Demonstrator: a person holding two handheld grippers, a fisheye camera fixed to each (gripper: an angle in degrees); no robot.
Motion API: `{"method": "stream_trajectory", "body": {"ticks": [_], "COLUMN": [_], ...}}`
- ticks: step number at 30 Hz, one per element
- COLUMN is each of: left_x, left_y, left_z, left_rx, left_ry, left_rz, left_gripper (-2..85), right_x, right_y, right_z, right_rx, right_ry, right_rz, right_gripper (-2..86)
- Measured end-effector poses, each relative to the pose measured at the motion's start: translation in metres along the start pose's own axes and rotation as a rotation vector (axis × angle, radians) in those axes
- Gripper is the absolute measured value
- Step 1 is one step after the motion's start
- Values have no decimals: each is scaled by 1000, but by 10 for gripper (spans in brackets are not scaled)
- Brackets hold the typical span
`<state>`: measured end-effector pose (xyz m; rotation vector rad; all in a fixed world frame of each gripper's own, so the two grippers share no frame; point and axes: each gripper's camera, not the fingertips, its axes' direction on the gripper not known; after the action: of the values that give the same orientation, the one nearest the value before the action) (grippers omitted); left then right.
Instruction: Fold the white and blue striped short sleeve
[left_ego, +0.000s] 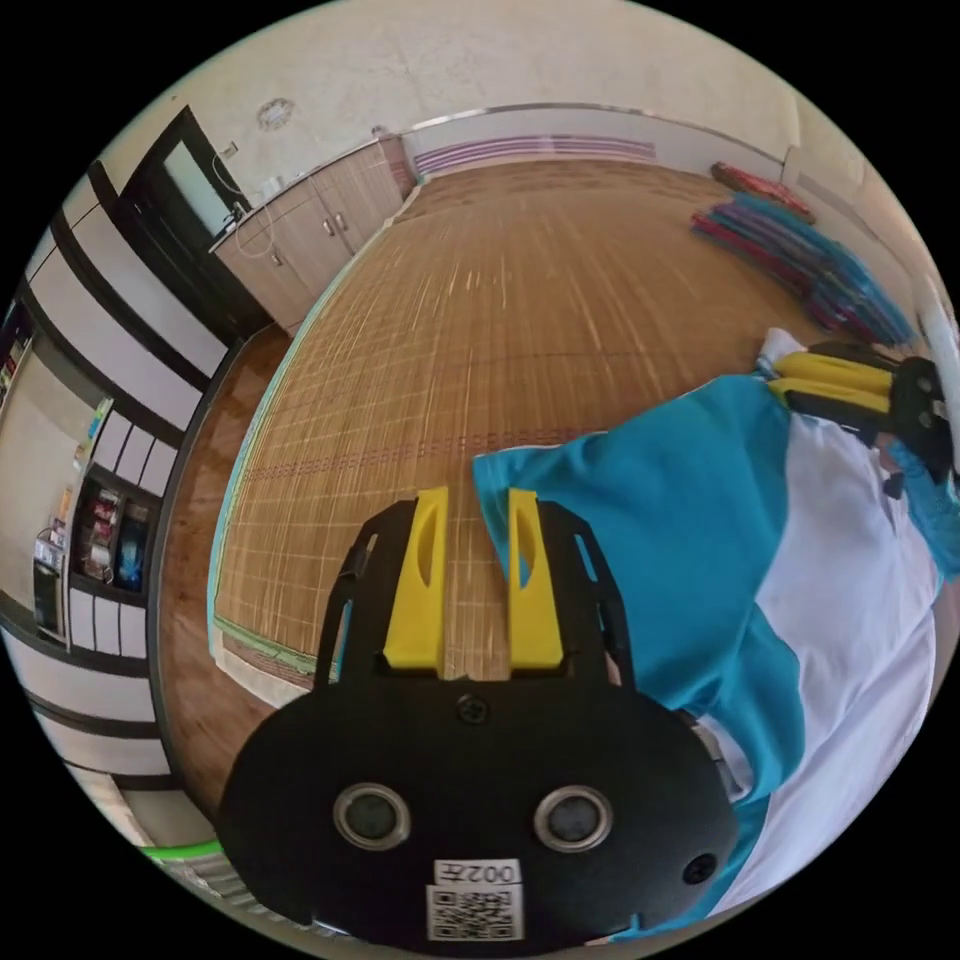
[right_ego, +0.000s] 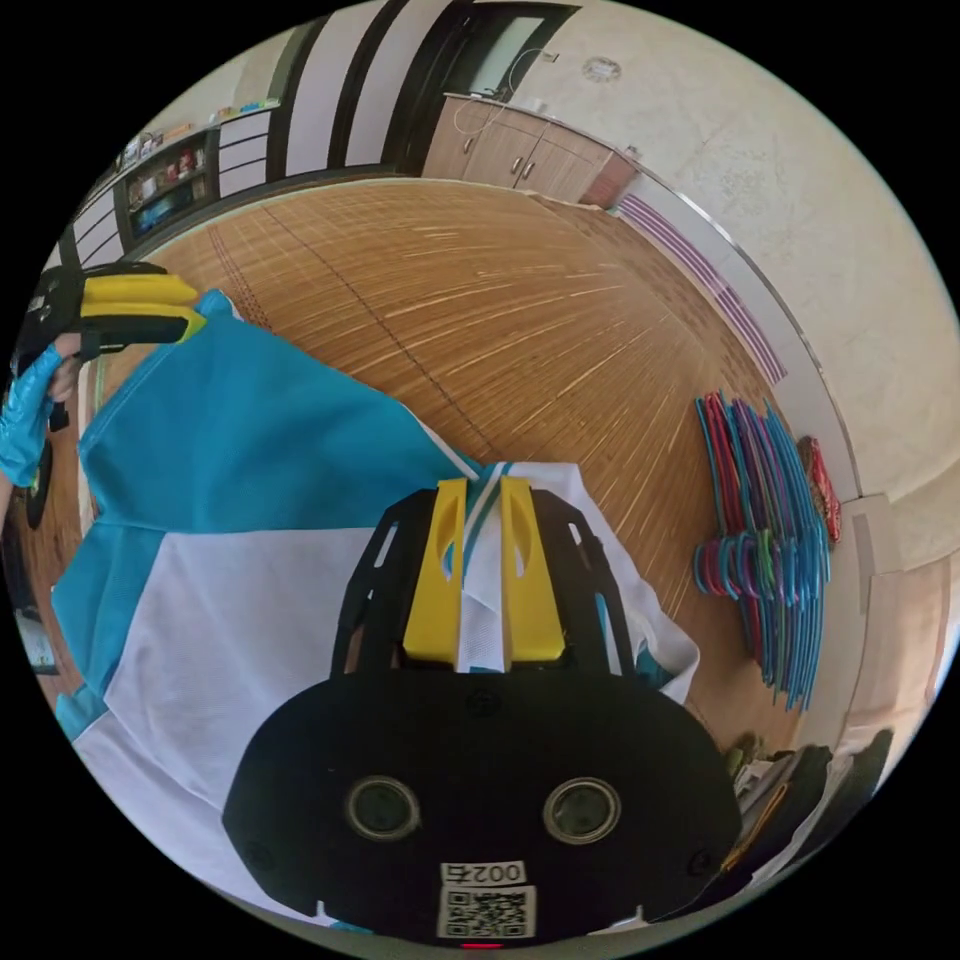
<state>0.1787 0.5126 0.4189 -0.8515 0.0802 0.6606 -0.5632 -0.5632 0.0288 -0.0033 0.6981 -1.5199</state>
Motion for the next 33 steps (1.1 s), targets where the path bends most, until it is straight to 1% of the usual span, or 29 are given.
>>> {"method": "stream_trajectory", "body": {"ticks": [2, 4, 9, 13, 16, 18, 19, 24, 26, 28, 33], "left_x": [0, 0, -1, 6, 10, 12, 13, 17, 18, 22, 31], "left_y": [-2, -8, -17, -16, -10, -5, -2, 10, 14, 21, 33], "left_z": [2, 6, 11, 3, -14, -26, -33, -53, -57, -57, -39], "left_rx": [24, 12, 6, 17, 51, 68, 82, 78, 68, 47, -51], "left_ry": [-1, -13, 3, 17, 27, 41, 46, 54, 63, 65, 68], "left_rz": [-26, -26, -32, -17, -15, -22, -29, -32, -30, -20, 14], "left_gripper": [59, 57, 40, 35, 39, 40, 40, 43, 46, 49, 53], "right_x": [0, 4, 29, 41, 44, 34, 30, -21, -40, -60, -110], "right_y": [0, 1, 6, 15, 32, 47, 51, 92, 104, 113, 124], "right_z": [4, 9, 13, 5, -29, -55, -61, -99, -105, -107, -95], "right_rx": [-8, -15, 8, 15, 142, 198, 197, 149, 116, 86, 53], "right_ry": [46, 71, -38, -106, -190, -337, -370, -628, -681, -694, -564], "right_rz": [-3, 12, 125, 160, 195, 159, 142, -79, -138, -198, -276], "right_gripper": [55, 51, 49, 51, 50, 57, 59, 74, 82, 89, 89]}}
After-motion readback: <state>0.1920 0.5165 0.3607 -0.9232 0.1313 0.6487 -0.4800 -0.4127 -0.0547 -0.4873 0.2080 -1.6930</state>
